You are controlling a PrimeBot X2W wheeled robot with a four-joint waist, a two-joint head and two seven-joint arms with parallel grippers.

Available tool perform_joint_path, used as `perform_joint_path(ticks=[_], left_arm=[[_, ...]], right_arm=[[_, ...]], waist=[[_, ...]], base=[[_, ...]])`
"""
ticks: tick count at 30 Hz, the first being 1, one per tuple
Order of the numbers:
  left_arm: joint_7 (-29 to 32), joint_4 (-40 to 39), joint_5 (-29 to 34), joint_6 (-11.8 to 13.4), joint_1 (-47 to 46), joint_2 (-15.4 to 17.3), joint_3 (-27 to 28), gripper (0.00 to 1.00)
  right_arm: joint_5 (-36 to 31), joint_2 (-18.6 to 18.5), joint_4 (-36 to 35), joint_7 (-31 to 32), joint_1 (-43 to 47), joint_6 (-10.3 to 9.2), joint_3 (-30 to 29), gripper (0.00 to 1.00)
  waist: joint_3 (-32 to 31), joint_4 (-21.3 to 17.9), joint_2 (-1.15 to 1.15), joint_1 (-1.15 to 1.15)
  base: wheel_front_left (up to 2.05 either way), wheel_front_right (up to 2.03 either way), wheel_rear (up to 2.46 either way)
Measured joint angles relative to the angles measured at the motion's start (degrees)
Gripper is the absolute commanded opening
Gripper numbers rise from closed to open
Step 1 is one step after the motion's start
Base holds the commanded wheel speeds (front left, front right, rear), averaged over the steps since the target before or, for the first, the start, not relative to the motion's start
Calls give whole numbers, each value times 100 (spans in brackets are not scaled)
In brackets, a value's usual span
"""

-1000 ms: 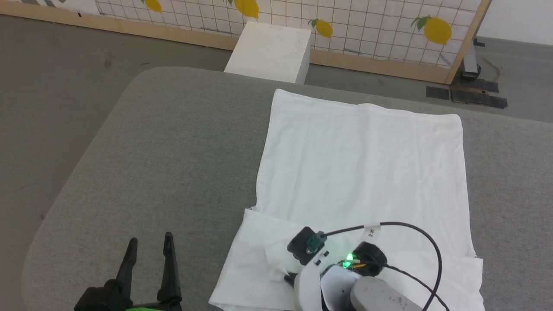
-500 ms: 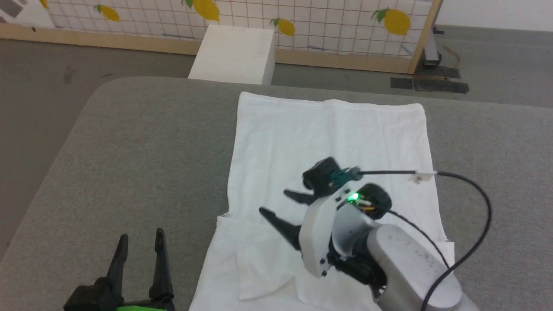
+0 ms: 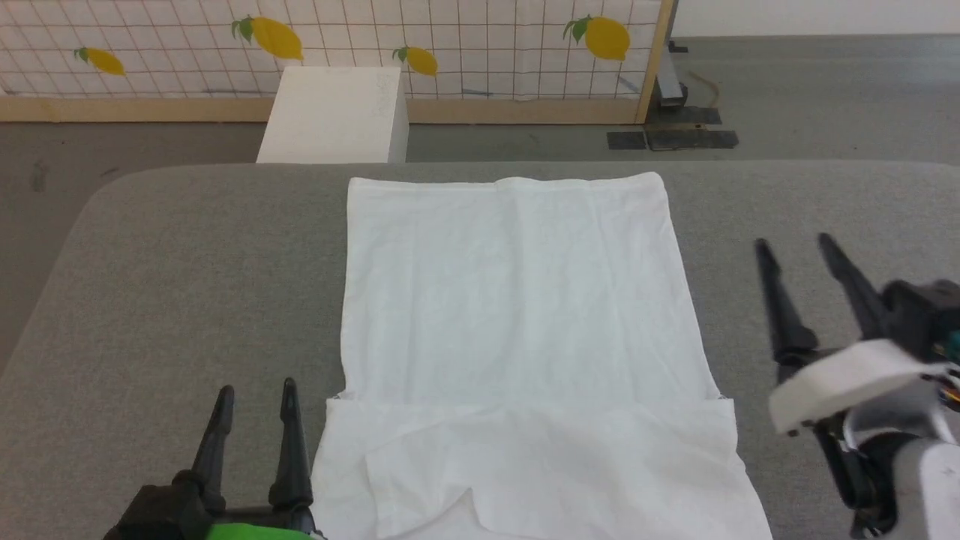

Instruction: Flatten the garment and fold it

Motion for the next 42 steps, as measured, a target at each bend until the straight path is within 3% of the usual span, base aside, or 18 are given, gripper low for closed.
perform_joint_path(ticks=[7, 13, 18, 24, 32, 42], left_arm=[[-142, 45, 70, -119, -22, -5, -70, 100], [-201, 235, 148, -142, 49, -103, -52, 100], [-209, 261, 254, -153, 62, -175, 37, 100], [-209, 252, 294, -381, -249, -110, 89, 100], [912, 274, 207, -871, -1952, 569, 136, 100], [2900, 523, -207, -1371, -4195, 1444, 111, 100]], right_arm=[[-45, 9, -422, -969, 879, 0, -821, 100], [252, 9, 56, -1539, 1418, 0, -1118, 100], [297, 11, 168, -1705, 1454, 0, -1120, 100], [242, 13, -11, -1685, 1400, 0, -1189, 100], [243, 13, -324, -1622, 1135, 0, -1145, 100], [198, 14, -621, -1653, 754, 0, -1068, 100]], waist=[[-4, -133, 0, 0], [23, -173, 0, 0], [78, -167, 0, 0], [237, -143, 0, 0], [673, -102, 0, 0], [1473, -204, 0, 1]], base=[[0, 0, 0], [0, 0, 0], [0, 0, 0], [0, 0, 0], [0, 0, 0], [0, 0, 0]])
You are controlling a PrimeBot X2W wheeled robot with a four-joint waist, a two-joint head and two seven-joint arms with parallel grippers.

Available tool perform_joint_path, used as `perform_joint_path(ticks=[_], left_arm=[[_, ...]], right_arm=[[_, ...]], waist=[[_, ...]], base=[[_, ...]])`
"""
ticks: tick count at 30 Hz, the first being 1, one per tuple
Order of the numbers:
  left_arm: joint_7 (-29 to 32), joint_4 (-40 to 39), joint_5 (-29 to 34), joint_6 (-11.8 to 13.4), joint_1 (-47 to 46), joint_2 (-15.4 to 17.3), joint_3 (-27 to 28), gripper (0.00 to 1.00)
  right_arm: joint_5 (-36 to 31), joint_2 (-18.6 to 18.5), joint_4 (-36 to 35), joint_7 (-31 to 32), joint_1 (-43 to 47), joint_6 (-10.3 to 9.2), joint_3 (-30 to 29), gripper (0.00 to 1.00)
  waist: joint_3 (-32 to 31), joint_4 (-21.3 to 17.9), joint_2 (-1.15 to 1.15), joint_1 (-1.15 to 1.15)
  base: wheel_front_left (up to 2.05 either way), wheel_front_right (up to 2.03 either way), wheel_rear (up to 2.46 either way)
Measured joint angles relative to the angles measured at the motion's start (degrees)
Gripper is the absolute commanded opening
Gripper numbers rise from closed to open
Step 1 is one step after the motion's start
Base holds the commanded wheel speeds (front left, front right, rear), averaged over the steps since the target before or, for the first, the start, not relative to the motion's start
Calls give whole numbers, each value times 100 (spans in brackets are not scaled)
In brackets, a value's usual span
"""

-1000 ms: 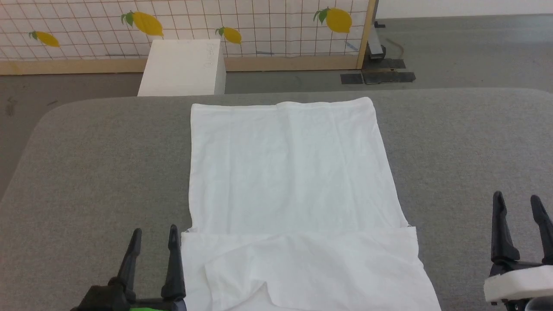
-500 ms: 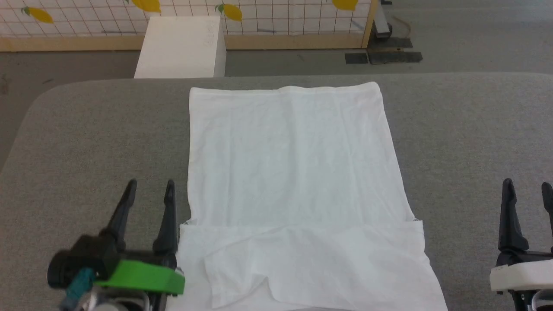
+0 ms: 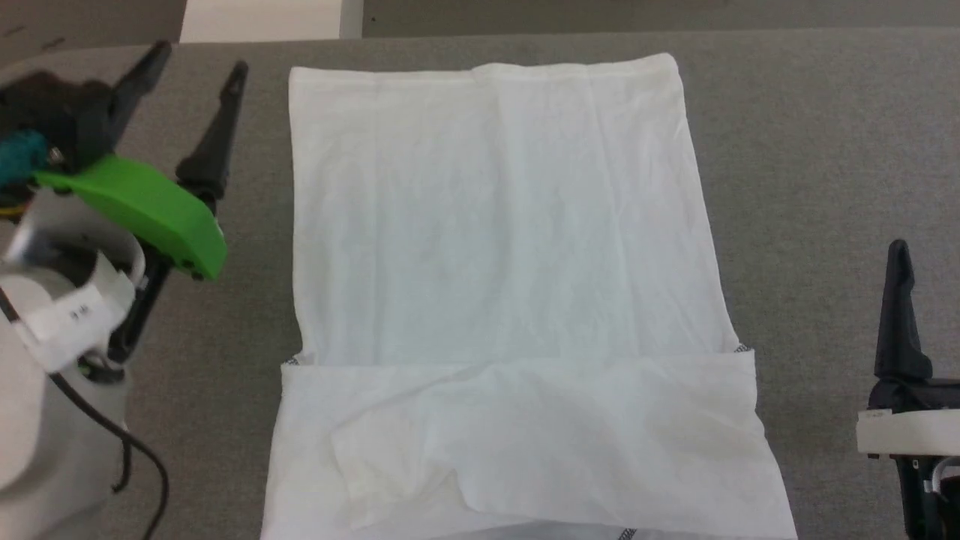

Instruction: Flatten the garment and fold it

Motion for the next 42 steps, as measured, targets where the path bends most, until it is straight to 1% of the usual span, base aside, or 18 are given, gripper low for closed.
perform_joint_path(ticks=[2, 7, 11, 18, 20, 24, 34, 35, 36, 37, 42], left_arm=[[259, 105, -127, -33, -382, 91, 5, 100], [769, 566, -359, -75, -1208, 136, -43, 100], [1045, 1021, -475, -83, -1696, 130, -100, 100], [1402, 1650, -421, -79, -2281, 198, -205, 100], [1619, 1850, -416, -23, -2417, 227, -223, 100], [1811, 2035, -368, 77, -2540, 312, -250, 100], [1913, 2306, -365, 337, -2704, 425, -116, 100], [1913, 2314, -366, 347, -2721, 428, -100, 86], [1912, 2309, -367, 346, -2751, 442, -94, 12], [1908, 2303, -369, 338, -2779, 464, -91, 0], [1830, 2313, -441, 307, -2817, 475, -56, 0]], right_arm=[[-1, 0, -46, -25, -102, 0, 13, 100], [-19, 0, -158, -103, -309, 0, 62, 100], [-123, -1, -227, -113, -480, 0, 164, 100], [-218, 0, -258, -113, -723, 0, 304, 100], [-218, 0, -265, -113, -738, 0, 323, 100], [-208, 0, -266, -115, -745, 0, 342, 100], [-154, -1, -235, -198, -814, 0, 348, 100], [-154, -1, -231, -199, -814, 0, 347, 100], [-153, -1, -225, -207, -814, 0, 345, 100], [-152, -1, -219, -224, -814, 0, 342, 100], [-155, -1, -182, -231, -858, 0, 324, 100]], waist=[[175, -35, 0, 0], [646, -131, 0, 0], [994, -203, 0, 0], [1532, -343, 0, 0], [1728, -412, 0, 0], [1966, -509, 0, 0], [2431, -771, 0, 0], [2459, -787, 0, 0], [2491, -804, 0, 0], [2521, -817, 0, 0], [2574, -815, 0, -1]], base=[[0, 0, 0], [0, 0, 0], [0, 0, 0], [0, 0, 0], [0, 0, 0], [0, 0, 0], [0, 0, 0], [0, 0, 0], [0, 0, 0], [0, 0, 0], [0, 0, 0]])
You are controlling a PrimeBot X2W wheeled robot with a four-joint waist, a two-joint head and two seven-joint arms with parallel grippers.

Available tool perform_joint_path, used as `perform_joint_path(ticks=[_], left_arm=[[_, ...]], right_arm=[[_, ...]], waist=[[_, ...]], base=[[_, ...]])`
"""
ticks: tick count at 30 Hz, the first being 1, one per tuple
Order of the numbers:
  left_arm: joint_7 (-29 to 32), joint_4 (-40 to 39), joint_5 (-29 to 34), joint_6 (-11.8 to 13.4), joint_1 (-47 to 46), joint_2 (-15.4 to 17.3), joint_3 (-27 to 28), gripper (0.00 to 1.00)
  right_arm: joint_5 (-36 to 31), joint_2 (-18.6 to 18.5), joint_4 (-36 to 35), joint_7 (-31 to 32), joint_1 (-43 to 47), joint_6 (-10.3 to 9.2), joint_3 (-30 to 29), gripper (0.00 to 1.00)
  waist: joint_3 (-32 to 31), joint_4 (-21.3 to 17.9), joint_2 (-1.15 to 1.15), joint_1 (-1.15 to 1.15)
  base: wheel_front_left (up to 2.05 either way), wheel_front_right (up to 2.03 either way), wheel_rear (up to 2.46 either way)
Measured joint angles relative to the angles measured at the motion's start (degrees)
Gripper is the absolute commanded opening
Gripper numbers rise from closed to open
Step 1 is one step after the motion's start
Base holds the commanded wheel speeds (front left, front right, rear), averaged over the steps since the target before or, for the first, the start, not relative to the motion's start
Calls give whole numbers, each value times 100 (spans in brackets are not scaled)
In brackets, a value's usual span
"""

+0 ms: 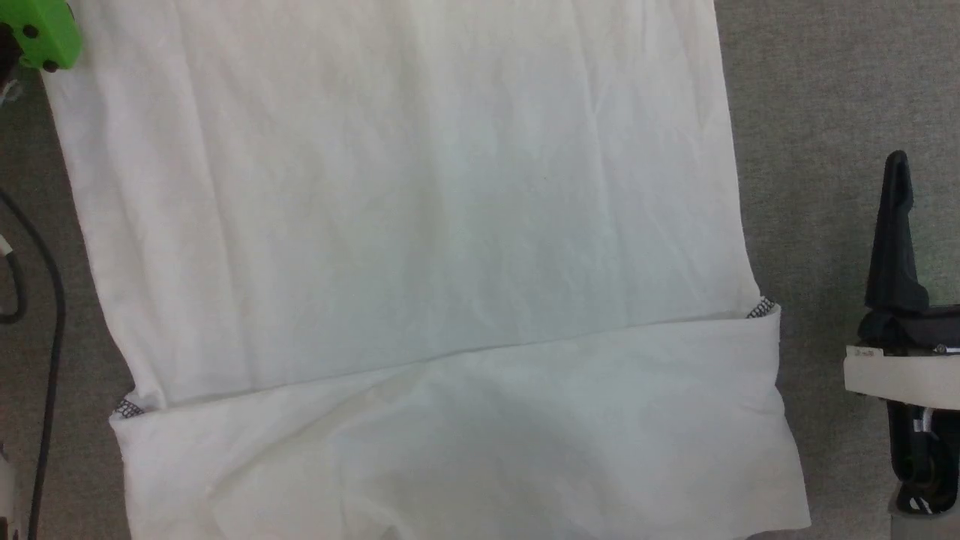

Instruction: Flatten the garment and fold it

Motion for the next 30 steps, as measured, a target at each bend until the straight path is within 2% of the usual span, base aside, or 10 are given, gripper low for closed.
perform_joint_path(ticks=[5, 10, 12, 17, 21, 23, 25, 30], left_arm=[[-291, 73, -80, -37, 91, -104, 13, 0], [-590, 124, -130, -144, 209, -241, -67, 0], [-704, 126, -137, -185, 237, -293, -107, 0], [-790, 124, -151, -237, 268, -348, -179, 0], [-820, 108, -185, -242, 269, -369, -229, 0], [-821, 109, -187, -244, 268, -388, -267, 0], [-829, 113, -187, -244, 268, -411, -298, 0], [-868, 110, -187, -244, 264, -430, -339, 0]], right_arm=[[-137, 2, -65, 73, -119, 0, -76, 100], [-331, -4, -447, 558, -578, 0, -210, 100], [-232, -80, -623, 948, -913, 0, -213, 100], [216, -651, -720, 2259, -2030, 0, -160, 100], [447, -1089, -254, 3524, -3041, 0, 112, 100], [613, -1144, 194, 4146, -3501, -2, 252, 100], [563, -1360, 560, 4625, -3820, 4, 594, 100], [605, -1089, 1413, 5392, -4540, 1, 972, 100]], waist=[[-108, 74, 0, 0], [-257, 192, 0, 0], [-322, 252, 0, 0], [-433, 394, 0, 0], [-454, 489, 0, 0], [-439, 525, 0, 0], [-423, 556, 0, 0], [-371, 609, 0, 0]], base=[[0, 0, 0], [0, 0, 0], [0, 0, 0], [0, 0, 0], [0, 0, 0], [0, 0, 0], [0, 0, 0], [0, 0, 0]])
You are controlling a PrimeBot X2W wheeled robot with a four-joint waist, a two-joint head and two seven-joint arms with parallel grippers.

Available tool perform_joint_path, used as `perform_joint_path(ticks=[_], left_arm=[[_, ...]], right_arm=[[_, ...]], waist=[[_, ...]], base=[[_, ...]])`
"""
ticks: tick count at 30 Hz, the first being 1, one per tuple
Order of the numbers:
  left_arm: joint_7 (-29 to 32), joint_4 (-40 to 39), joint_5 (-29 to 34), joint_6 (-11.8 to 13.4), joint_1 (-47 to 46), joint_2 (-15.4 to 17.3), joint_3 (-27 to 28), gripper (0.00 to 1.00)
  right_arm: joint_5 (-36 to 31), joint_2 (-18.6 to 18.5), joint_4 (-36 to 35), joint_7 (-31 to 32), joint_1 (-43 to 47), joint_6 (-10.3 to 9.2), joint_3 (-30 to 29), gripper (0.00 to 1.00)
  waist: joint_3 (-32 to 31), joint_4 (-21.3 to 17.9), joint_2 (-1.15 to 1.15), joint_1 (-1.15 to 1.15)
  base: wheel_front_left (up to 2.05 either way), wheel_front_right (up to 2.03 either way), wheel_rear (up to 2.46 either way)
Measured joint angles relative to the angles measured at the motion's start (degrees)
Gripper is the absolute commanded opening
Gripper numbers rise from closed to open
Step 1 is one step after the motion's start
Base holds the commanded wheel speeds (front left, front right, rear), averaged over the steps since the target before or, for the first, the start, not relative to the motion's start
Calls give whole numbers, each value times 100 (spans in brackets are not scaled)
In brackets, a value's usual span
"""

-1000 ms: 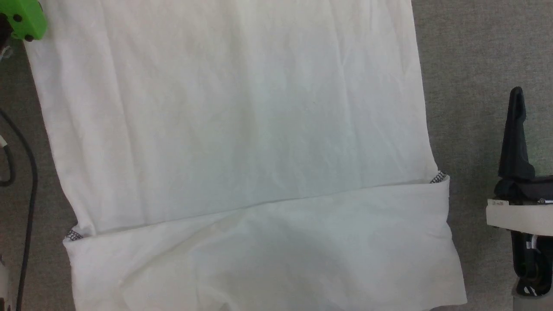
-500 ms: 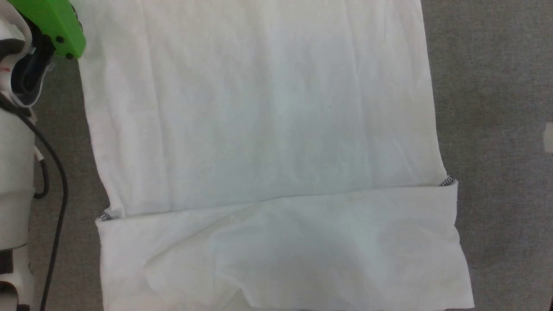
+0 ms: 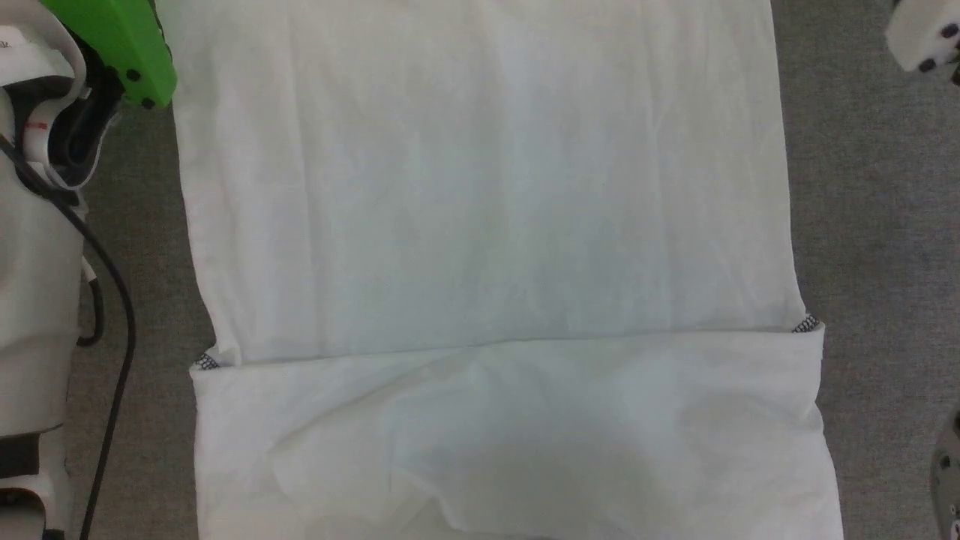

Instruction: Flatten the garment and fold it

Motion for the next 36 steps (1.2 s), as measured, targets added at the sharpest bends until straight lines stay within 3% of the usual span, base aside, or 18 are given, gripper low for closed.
perform_joint_path(ticks=[6, 20, 21, 22, 23, 24, 36], left_arm=[[4, -52, -1, 0, -18, -29, -91, 0], [-3, -136, -109, -46, -247, -165, -288, 0], [-10, -137, -110, -47, -268, -180, -300, 0], [-25, -137, -110, -49, -282, -192, -308, 0], [-54, -136, -112, -53, -295, -202, -319, 0], [-60, -136, -124, -54, -305, -210, -325, 0], [-218, 2, -187, -89, -327, -200, -319, 0]], right_arm=[[-411, 597, 1282, 301, -630, 0, 48, 100], [-1224, 898, 2571, 131, -1354, 0, -476, 100], [-1224, 910, 2618, 130, -1405, -1, -495, 93], [-1224, 918, 2641, 121, -1446, -1, -508, 53], [-1224, 925, 2674, 87, -1486, -1, -516, 30], [-1224, 929, 2700, 67, -1518, -1, -527, 0], [-1406, 945, 3002, -437, -1600, 0, -716, 0]], waist=[[122, 42, 0, 0], [469, 301, 0, 0], [494, 327, 0, 0], [511, 348, 0, 0], [529, 372, 0, 0], [546, 394, 0, 0], [416, 424, 0, 0]], base=[[0, 0, 0], [0, 0, 0], [0, 0, 0], [0, 0, 0], [0, 0, 0], [0, 0, 0], [0, 0, 0]])
